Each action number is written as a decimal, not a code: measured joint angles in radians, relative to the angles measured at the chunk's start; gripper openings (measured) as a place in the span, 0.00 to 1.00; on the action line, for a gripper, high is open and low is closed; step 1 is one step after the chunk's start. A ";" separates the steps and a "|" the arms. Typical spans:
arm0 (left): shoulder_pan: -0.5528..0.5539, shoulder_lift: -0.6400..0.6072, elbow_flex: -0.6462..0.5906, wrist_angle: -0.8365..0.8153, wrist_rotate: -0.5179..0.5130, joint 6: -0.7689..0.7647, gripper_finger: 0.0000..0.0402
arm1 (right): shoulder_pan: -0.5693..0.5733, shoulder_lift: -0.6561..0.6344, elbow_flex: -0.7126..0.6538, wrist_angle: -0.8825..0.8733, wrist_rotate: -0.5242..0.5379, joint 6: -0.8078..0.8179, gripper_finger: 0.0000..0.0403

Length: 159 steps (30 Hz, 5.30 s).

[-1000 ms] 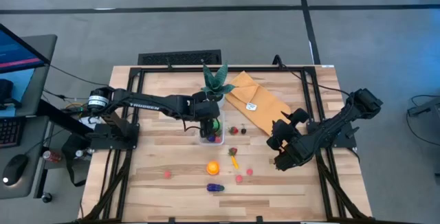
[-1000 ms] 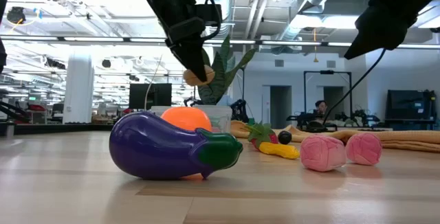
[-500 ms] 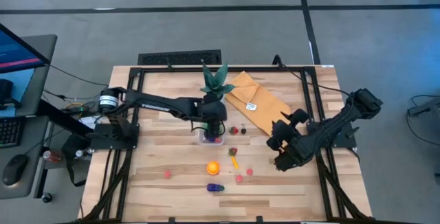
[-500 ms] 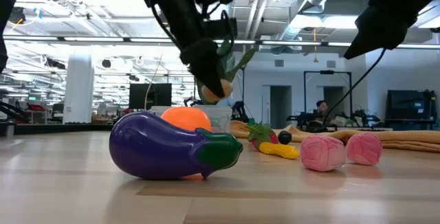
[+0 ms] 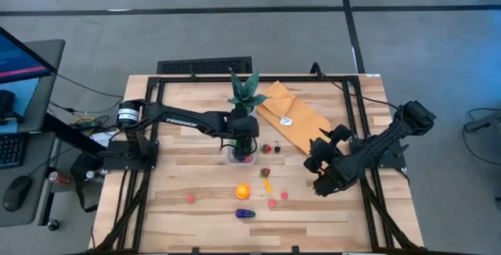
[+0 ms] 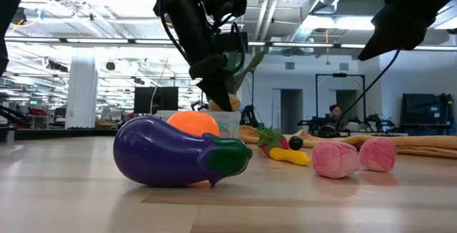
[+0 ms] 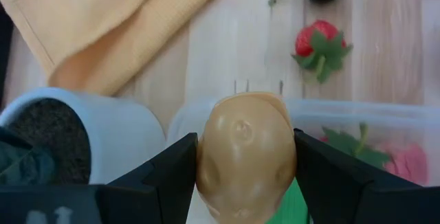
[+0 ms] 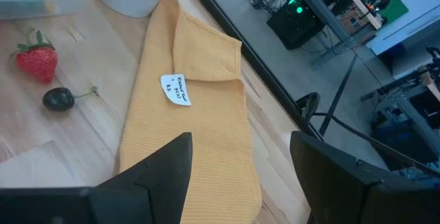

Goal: Pick and placing Produce into tupperware
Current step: Put the potato into the transparent bin, then put the cherry into the transparent bin

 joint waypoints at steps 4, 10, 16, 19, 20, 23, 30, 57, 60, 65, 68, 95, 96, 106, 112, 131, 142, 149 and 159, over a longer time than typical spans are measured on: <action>0.005 0.007 0.000 -0.007 -0.001 -0.001 0.53 | 0.000 0.000 0.000 0.002 0.000 0.000 0.59; 0.005 0.017 0.000 -0.011 -0.001 0.001 0.59 | 0.000 0.000 0.000 0.002 0.000 0.000 0.59; 0.006 0.019 0.000 -0.051 -0.066 -0.001 0.68 | 0.000 0.000 0.000 0.002 0.000 0.000 0.59; 0.005 0.019 0.007 -0.107 -0.065 -0.004 0.71 | 0.000 0.000 0.000 0.002 0.000 0.000 0.59; 0.005 0.019 0.015 -0.142 -0.065 -0.015 0.72 | 0.000 0.000 0.000 0.002 0.000 0.000 0.59; 0.003 0.019 0.050 -0.244 -0.065 -0.050 0.74 | 0.000 0.000 0.000 0.002 0.000 0.000 0.59; -0.043 0.013 0.122 -0.334 -0.108 -0.066 0.73 | 0.000 0.000 0.000 0.009 -0.001 0.000 0.59; -0.507 -0.217 0.265 -0.812 -0.479 -0.542 0.72 | 0.011 0.000 -0.091 0.114 -0.003 0.000 0.59; -0.612 -0.286 0.202 -0.782 -0.568 -0.632 0.72 | 0.011 0.000 -0.110 0.164 0.000 -0.036 0.59; -0.791 -0.359 0.054 -0.739 -0.736 -0.834 0.72 | 0.009 0.000 -0.133 0.336 0.024 -0.217 0.59; -0.892 -0.389 -0.058 -0.745 -0.833 -0.990 0.72 | -0.003 0.000 -0.134 0.488 0.024 -0.401 0.59; -1.133 -0.403 -0.380 -0.892 -1.006 -1.601 0.72 | -0.310 -0.007 -0.471 1.604 -0.474 -1.097 0.59; -1.133 -0.403 -0.380 -0.894 -1.006 -1.601 0.72 | -0.321 -0.007 -0.482 1.635 -0.491 -1.105 0.59; -1.133 -0.403 -0.380 -0.900 -1.008 -1.601 0.72 | -0.431 -0.005 -0.526 1.745 -0.648 -1.138 0.53; -1.132 -0.403 -0.380 -0.899 -1.008 -1.600 0.72 | -0.481 -0.005 -0.526 1.750 -0.730 -1.134 0.44; -1.132 -0.402 -0.380 -0.899 -1.008 -1.600 0.72 | -0.536 0.009 -0.525 1.754 -0.765 -1.099 0.50; -1.132 -0.402 -0.380 -0.899 -1.008 -1.600 0.72 | -0.526 0.157 -0.483 1.797 -0.783 -1.120 0.55; -1.132 -0.401 -0.380 -0.898 -1.008 -1.599 0.72 | -0.534 0.181 -0.466 1.802 -0.789 -1.124 0.52; -1.132 -0.400 -0.380 -0.891 -1.001 -1.598 0.72 | -0.534 0.182 -0.466 1.801 -0.790 -1.134 0.33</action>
